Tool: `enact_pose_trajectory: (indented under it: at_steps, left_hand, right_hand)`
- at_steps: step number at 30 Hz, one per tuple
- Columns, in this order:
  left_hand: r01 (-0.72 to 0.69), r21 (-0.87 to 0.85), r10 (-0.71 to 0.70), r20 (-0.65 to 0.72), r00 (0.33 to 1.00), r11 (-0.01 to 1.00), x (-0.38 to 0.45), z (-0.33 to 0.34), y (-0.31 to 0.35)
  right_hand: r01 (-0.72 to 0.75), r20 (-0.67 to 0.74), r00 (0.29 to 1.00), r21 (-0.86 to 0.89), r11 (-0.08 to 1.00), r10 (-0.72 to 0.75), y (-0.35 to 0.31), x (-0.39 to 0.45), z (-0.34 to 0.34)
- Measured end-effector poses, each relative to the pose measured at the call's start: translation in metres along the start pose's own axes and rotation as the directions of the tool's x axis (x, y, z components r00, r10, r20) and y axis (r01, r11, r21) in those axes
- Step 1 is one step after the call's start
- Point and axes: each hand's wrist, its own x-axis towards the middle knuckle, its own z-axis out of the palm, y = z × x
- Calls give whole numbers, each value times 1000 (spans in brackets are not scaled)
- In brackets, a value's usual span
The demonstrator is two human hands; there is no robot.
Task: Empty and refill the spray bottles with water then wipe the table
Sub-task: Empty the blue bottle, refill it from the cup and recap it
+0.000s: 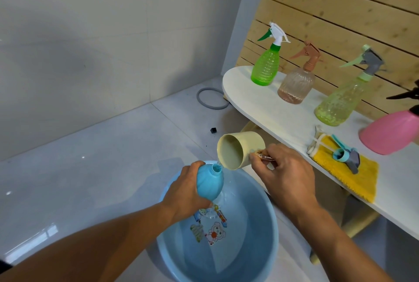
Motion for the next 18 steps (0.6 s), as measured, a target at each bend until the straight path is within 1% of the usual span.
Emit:
enact_pose_trajectory:
  at_steps: [7, 18]
  left_hand:
    - [6, 1, -6, -2, 1000, 1000, 0, 1, 0]
    - [1, -12, -1, -10, 1000, 1000, -1, 1, 4]
  right_hand:
    - [23, -16, 1000, -40, 999, -24, -3, 0, -1]
    - [85, -83, 992, -145, 986, -97, -2, -4, 3]
